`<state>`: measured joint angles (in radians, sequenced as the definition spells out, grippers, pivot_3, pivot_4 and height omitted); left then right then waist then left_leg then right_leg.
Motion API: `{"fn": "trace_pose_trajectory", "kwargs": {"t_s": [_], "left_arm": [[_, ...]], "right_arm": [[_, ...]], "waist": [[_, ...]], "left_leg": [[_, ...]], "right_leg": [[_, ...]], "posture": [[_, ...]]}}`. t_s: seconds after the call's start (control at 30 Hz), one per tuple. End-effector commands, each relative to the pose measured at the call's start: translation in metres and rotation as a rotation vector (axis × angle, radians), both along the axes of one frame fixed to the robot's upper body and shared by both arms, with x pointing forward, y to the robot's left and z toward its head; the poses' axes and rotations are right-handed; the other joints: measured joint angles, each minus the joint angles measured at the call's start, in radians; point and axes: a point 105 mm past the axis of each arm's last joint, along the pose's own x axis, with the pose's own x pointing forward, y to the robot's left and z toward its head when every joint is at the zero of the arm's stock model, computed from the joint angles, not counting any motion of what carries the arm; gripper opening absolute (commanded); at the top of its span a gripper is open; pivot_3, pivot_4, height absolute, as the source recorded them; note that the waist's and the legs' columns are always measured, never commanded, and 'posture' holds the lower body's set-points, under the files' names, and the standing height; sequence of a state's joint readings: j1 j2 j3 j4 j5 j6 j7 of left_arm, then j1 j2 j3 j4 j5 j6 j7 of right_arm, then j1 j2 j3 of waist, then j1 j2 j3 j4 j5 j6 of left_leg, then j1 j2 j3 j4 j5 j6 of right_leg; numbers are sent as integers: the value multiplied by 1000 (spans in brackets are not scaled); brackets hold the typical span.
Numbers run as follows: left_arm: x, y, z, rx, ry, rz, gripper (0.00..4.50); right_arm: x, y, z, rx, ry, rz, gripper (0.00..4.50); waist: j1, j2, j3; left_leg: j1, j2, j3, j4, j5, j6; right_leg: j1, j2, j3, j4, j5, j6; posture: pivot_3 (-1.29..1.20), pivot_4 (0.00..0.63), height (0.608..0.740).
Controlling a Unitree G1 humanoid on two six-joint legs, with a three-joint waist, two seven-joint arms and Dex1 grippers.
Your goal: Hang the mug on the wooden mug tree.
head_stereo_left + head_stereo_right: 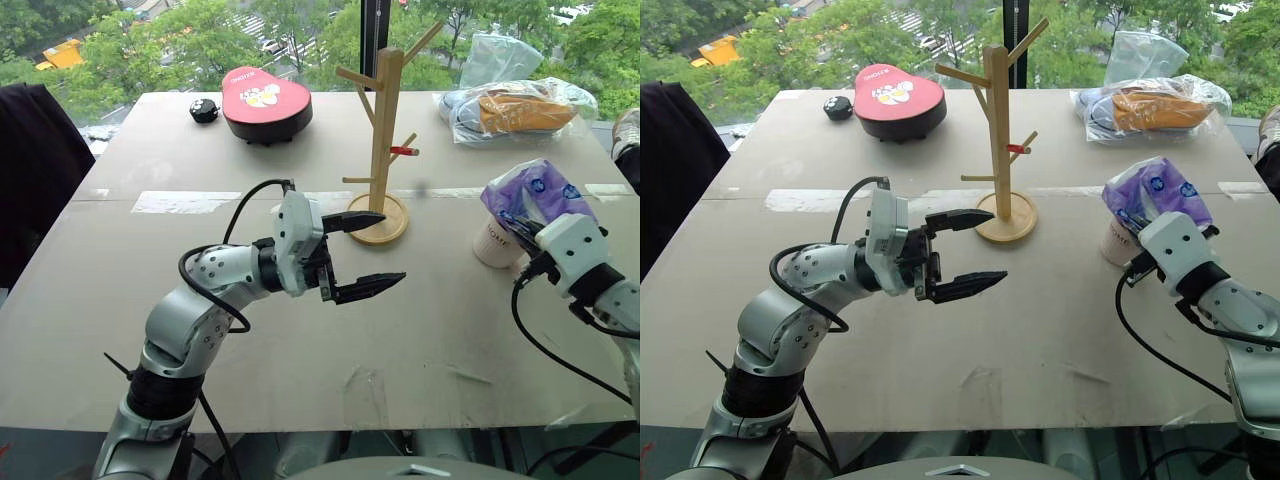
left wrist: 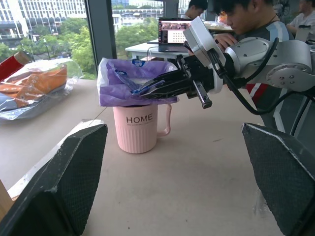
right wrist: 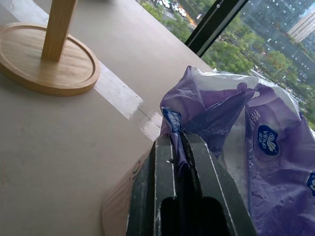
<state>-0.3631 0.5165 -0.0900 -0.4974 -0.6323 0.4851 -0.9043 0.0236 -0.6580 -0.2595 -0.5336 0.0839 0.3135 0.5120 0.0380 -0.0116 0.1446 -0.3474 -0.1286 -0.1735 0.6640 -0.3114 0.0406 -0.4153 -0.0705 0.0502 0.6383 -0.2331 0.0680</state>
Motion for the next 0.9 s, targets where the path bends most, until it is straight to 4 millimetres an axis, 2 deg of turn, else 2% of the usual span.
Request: {"fn": "trace_pose_trajectory", "kwargs": {"t_s": [0.03, 0.13, 0.33, 0.47, 0.53, 0.6, 0.77, 0.83, 0.9], "left_arm": [[-7, -7, 11, -24, -37, -70, 4500], [-8, -12, 12, -26, -34, -104, 4500], [-9, -22, 4, 29, -38, -162, 4500], [-11, -24, -5, 55, -34, -180, 4500], [-11, -23, -8, 55, -33, -182, 4500], [-10, -22, -10, 57, -36, -176, 4500], [-6, -21, -9, 38, -31, -151, 4500], [-5, -21, -8, 39, -29, -146, 4500], [-2, -20, -9, 60, -27, -131, 4500]], "right_arm": [[-9, -14, 31, -21, -150, -85, 30], [-15, -35, 31, -11, -155, -191, 30], [-32, -91, 11, 103, -62, -492, 30], [-40, -107, -5, 131, 17, -574, 30], [-44, -115, -10, 150, 40, -618, 577], [-47, -120, -12, 164, 44, -645, 1306], [-50, -123, -1, 163, -20, -671, 3717], [-49, -116, 6, 205, -37, -634, 3717], [-46, -94, 2, 275, 13, -533, 3717]], "waist": [[2, 0, 0], [3, 0, 0], [2, 0, 0], [-2, 0, 0], [-3, 0, 0], [-1, 0, 0], [0, 0, 0], [0, 0, 0], [-1, 0, 0]], "left_leg": [[0, 0, 0, 0, 0, 0], [0, 0, 0, 0, 0, 0], [0, 0, 0, 1, 0, 0], [0, 0, 1, 1, 0, 0], [0, 0, 1, 1, 0, 0], [1, 0, 1, 1, 0, 0], [0, 0, 1, 1, 0, 0], [0, 0, 1, 1, 0, 0], [0, 0, 1, 1, 0, 0]], "right_leg": [[0, 0, 0, 0, 0, 0], [0, 0, 0, 0, 0, 0], [0, 0, 0, 1, 0, 0], [0, 0, 1, 2, 0, 0], [0, 0, 1, 2, 0, 0], [0, 0, 1, 3, 0, 0], [0, 0, 1, 2, 0, 0], [0, 0, 1, 2, 0, 0], [0, 0, 1, 2, 0, 0]], "posture": [[0, 150, 740], [0, 150, 740], [0, 150, 740], [0, 150, 740], [0, 150, 740], [0, 150, 740], [0, 150, 740], [0, 150, 740], [0, 150, 740]]}}
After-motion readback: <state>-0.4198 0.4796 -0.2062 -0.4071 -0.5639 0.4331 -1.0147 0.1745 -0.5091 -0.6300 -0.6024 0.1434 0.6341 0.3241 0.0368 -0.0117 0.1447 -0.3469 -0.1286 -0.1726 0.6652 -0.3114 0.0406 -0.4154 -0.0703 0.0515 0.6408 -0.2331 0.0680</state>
